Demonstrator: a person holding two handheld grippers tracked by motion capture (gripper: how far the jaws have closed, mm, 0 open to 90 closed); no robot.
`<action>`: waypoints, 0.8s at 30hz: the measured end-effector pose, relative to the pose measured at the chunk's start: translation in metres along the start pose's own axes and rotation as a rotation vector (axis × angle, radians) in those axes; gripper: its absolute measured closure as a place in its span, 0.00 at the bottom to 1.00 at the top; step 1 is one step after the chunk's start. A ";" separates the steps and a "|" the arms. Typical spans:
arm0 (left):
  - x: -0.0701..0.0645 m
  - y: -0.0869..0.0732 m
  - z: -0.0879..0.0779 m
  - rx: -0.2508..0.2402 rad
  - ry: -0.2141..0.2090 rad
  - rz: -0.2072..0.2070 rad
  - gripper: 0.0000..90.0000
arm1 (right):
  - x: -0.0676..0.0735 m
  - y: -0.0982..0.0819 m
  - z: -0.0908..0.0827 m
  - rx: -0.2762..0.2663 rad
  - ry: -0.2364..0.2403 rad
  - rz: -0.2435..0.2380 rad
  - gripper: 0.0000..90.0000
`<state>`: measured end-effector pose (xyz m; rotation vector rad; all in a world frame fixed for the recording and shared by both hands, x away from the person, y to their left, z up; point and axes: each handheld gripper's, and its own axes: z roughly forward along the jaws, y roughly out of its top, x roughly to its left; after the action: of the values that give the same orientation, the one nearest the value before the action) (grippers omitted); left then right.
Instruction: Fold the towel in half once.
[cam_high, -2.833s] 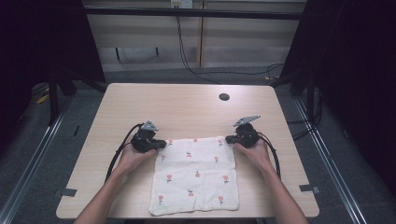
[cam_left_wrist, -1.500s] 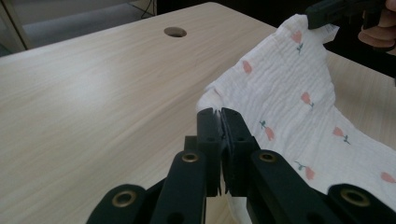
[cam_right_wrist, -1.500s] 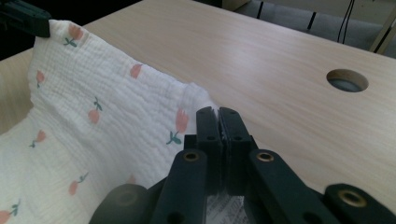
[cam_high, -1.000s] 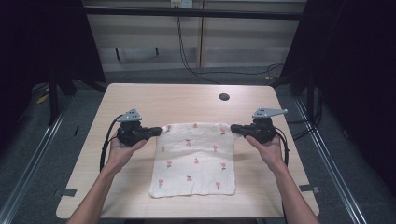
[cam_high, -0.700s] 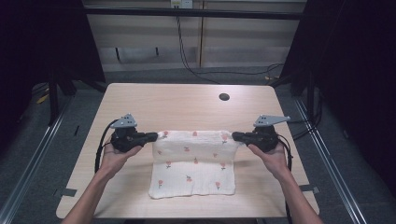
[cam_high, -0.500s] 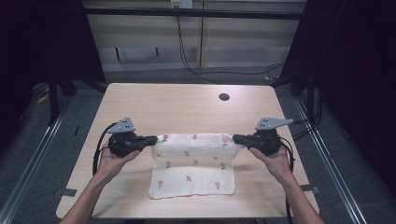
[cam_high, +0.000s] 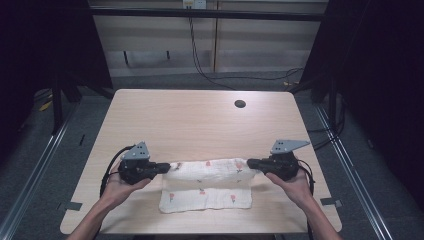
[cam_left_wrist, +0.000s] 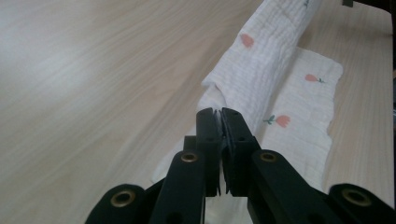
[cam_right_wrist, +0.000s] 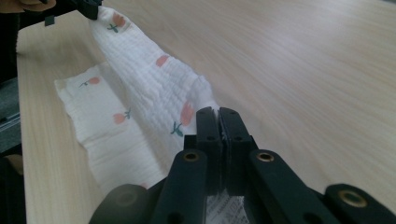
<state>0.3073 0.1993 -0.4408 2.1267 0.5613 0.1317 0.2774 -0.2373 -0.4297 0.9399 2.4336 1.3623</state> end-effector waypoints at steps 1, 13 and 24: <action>0.000 -0.006 0.001 0.004 -0.002 -0.014 0.96 | 0.001 -0.002 0.000 0.003 0.002 0.004 0.98; -0.013 -0.031 0.008 0.062 -0.034 -0.015 0.95 | 0.014 -0.037 0.007 0.051 0.073 0.056 0.97; -0.026 -0.045 0.015 0.139 -0.078 0.016 0.91 | 0.027 -0.060 0.007 0.130 0.078 0.044 0.94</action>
<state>0.2734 0.1986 -0.4823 2.2611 0.5211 0.0186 0.2340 -0.2379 -0.4792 0.9931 2.6022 1.2905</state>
